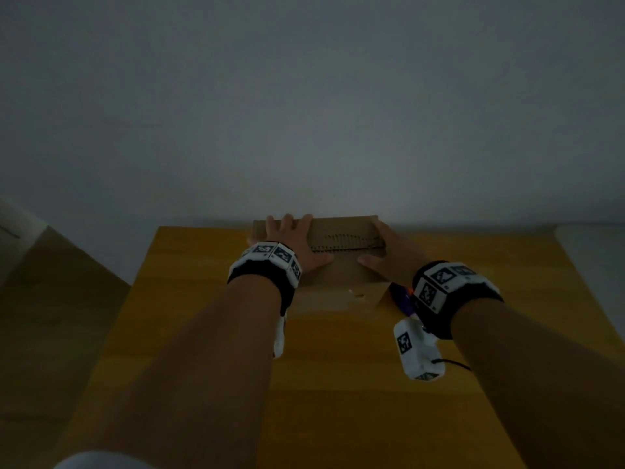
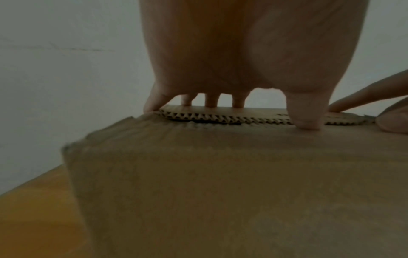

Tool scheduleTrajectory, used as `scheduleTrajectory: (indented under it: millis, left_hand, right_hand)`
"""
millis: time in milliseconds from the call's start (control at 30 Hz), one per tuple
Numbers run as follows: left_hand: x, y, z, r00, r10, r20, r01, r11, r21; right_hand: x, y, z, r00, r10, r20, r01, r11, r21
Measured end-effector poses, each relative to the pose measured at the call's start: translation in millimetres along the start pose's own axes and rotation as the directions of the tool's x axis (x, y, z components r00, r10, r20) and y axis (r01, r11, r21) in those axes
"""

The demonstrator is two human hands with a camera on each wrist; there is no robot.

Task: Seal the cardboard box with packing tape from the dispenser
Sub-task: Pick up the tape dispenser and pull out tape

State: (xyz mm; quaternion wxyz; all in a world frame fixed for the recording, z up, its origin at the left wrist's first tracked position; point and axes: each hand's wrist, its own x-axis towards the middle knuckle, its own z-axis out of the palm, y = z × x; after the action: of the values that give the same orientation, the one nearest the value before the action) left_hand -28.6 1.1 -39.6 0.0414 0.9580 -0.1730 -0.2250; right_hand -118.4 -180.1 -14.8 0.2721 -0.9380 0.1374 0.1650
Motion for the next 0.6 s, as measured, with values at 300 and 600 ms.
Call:
scheduleTrajectory:
  millis: [300, 600]
  left_hand:
    - [-51, 16, 6, 0.999, 0.007, -0.037, -0.005, 0.999, 0.041]
    - [-63, 27, 19, 0.997, 0.076, -0.030, -0.074, 0.996, 0.057]
  right_hand:
    - [-33, 11, 10, 0.999, 0.003, -0.037, -0.004, 1.000, -0.023]
    - [-53, 32, 12, 0.984, -0.011, -0.179, 0.008, 1.000, -0.018]
